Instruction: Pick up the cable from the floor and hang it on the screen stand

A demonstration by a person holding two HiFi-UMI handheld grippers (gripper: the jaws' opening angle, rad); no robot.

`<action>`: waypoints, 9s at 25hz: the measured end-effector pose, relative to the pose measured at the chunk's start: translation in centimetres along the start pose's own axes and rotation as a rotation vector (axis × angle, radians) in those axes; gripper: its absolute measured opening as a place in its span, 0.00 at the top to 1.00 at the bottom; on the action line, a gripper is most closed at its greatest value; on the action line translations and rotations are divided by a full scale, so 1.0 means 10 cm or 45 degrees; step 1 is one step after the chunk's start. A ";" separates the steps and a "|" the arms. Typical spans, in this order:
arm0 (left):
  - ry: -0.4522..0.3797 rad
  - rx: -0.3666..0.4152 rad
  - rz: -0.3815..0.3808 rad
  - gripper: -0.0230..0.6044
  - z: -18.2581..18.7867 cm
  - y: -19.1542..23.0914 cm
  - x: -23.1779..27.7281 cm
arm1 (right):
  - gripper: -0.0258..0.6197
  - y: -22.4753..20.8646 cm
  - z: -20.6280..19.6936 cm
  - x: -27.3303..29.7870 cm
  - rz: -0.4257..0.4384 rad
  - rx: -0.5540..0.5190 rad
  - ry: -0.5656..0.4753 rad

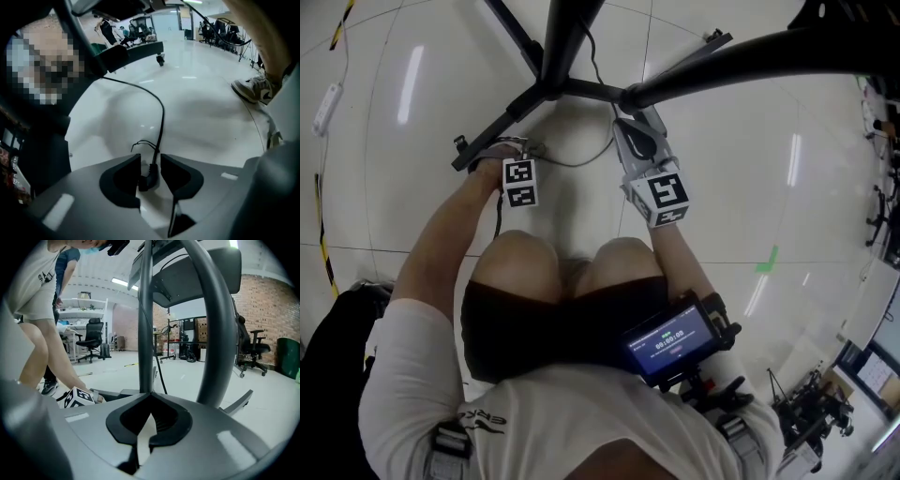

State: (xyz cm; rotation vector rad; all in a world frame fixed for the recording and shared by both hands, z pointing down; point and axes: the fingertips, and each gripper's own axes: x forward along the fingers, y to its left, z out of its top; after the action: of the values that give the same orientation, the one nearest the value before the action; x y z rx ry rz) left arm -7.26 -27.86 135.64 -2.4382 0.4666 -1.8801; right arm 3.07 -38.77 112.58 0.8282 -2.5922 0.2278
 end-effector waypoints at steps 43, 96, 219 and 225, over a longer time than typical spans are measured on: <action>-0.421 -0.569 0.720 0.90 0.85 1.56 -5.85 | 0.94 0.51 3.83 -1.71 -0.009 -0.030 -0.068; -1.236 -0.456 1.142 0.89 2.70 3.60 -11.44 | 0.92 -0.07 8.39 -4.41 -0.504 -0.536 -0.609; -1.518 -0.944 1.047 0.96 2.36 3.98 -11.40 | 0.94 -0.09 9.24 -3.90 -0.300 -0.202 -0.650; -1.511 -0.902 0.997 0.96 2.46 3.71 -11.21 | 0.94 0.15 8.94 -3.96 -0.315 -0.191 -0.621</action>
State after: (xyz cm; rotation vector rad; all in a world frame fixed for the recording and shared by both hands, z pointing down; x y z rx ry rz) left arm -17.32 -39.08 15.95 -2.4995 1.7178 0.1416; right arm 1.98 -41.41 14.79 1.2633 -2.8546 -0.2718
